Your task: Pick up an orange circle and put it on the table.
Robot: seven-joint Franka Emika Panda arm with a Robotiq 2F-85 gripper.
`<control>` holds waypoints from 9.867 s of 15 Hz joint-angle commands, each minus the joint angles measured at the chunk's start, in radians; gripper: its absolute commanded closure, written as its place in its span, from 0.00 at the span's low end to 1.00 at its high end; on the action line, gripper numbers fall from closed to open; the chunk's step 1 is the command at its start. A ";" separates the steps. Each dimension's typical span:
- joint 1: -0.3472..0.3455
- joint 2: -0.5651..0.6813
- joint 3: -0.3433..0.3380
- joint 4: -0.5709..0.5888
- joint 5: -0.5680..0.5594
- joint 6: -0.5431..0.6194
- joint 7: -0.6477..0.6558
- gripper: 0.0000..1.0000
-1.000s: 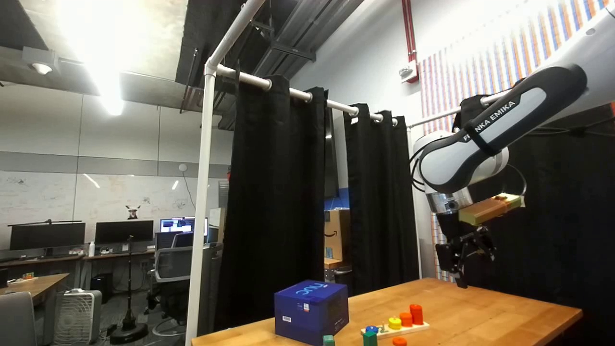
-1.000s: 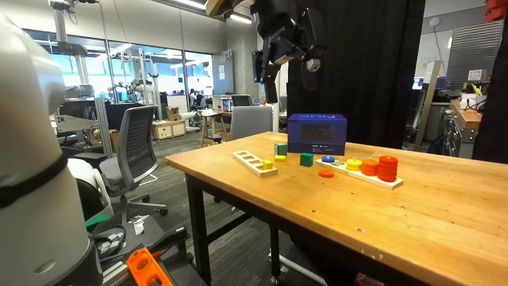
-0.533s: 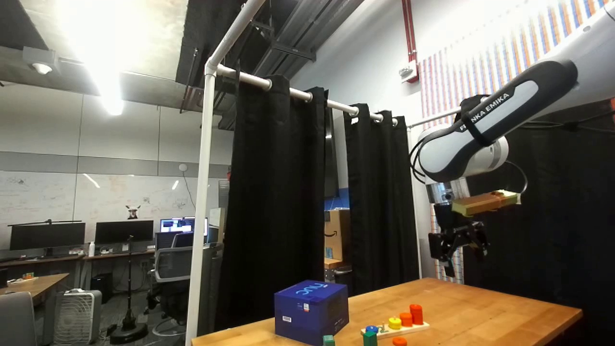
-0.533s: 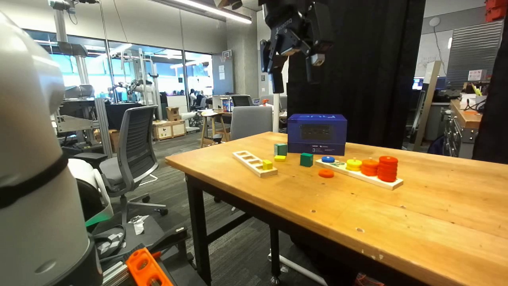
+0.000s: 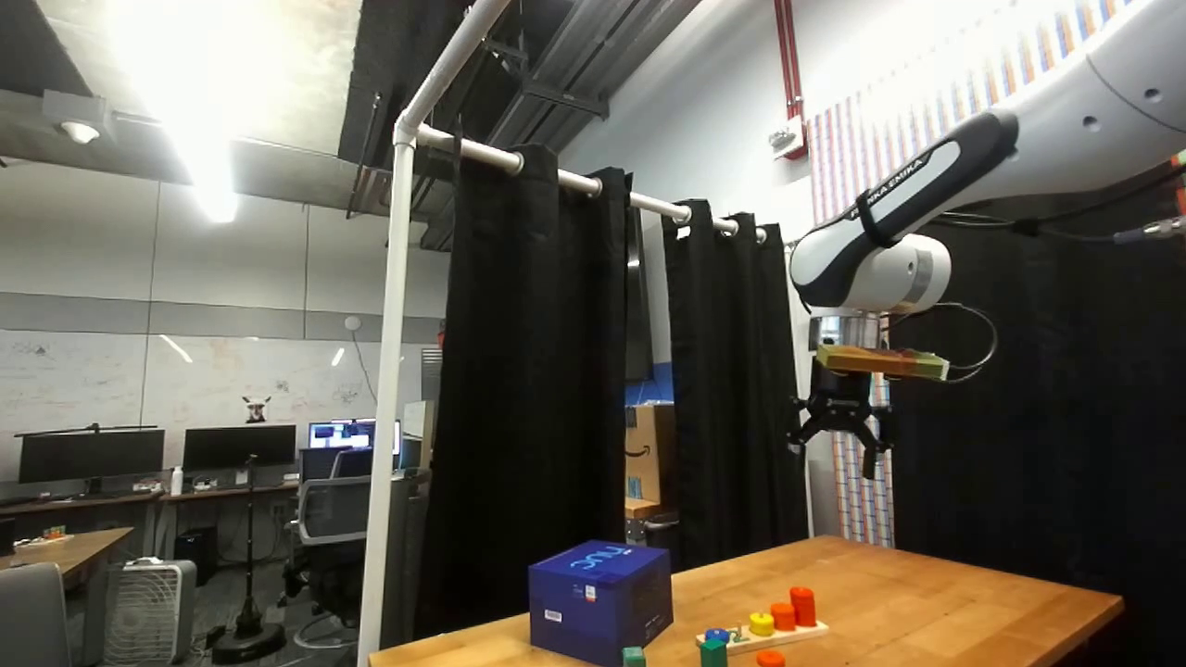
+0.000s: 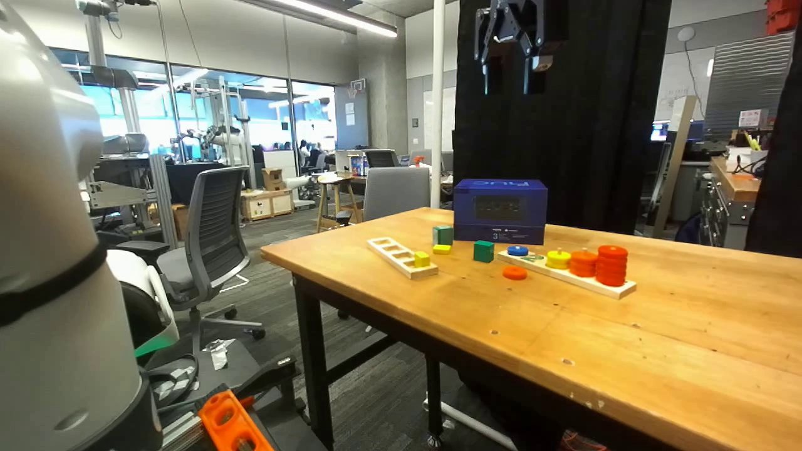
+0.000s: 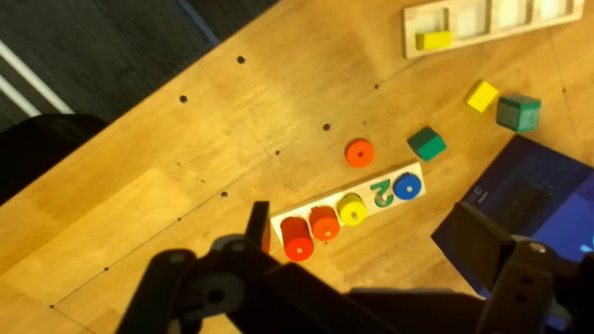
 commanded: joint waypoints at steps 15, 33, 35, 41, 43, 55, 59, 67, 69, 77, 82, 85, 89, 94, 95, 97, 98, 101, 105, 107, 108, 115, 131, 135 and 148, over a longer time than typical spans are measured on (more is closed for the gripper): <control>0.006 0.484 -0.007 0.206 0.135 0.275 0.649 0.00; 0.003 0.711 -0.059 0.347 0.155 0.248 0.718 0.00; 0.002 0.731 -0.065 0.361 0.158 0.242 0.716 0.00; -0.003 0.771 -0.082 0.395 0.160 0.225 0.715 0.00; -0.005 0.779 -0.089 0.407 0.158 0.216 0.716 0.00; -0.011 0.816 -0.100 0.467 0.158 0.168 0.710 0.00; -0.012 0.835 -0.100 0.485 0.159 0.154 0.710 0.00; -0.008 0.851 -0.104 0.505 0.146 0.148 0.714 0.50; -0.007 0.852 -0.104 0.508 0.145 0.144 0.715 0.65; -0.001 0.836 -0.107 0.509 0.132 0.125 0.722 0.81; 0.010 0.775 -0.116 0.489 0.100 0.101 0.740 0.81; 0.017 0.723 -0.117 0.470 0.071 0.082 0.751 0.81; 0.027 0.640 -0.069 0.434 0.068 0.063 0.587 0.81; 0.074 0.533 -0.011 0.351 0.079 0.017 0.414 0.81; 0.079 0.514 -0.001 0.328 0.084 0.007 0.371 0.81; 0.086 0.484 0.014 0.280 0.094 -0.010 0.278 0.81; 0.087 0.472 0.018 0.253 0.095 -0.016 0.227 0.81; 0.089 0.452 0.025 0.186 0.091 -0.035 0.070 0.81; 0.086 0.462 0.023 0.111 0.067 0.015 -0.119 0.81; 0.082 0.474 0.018 0.078 0.061 0.078 -0.182 0.81; 0.080 0.484 0.016 0.064 0.057 0.115 -0.213 0.81; 0.062 0.572 0.012 0.009 0.069 0.289 -0.374 0.81; 0.076 0.331 0.017 -0.125 -0.022 0.273 -0.274 0.00; 0.068 0.120 0.022 -0.200 -0.041 0.186 -0.254 0.00; 0.116 -0.367 -0.005 -0.209 -0.134 -0.308 -0.552 0.00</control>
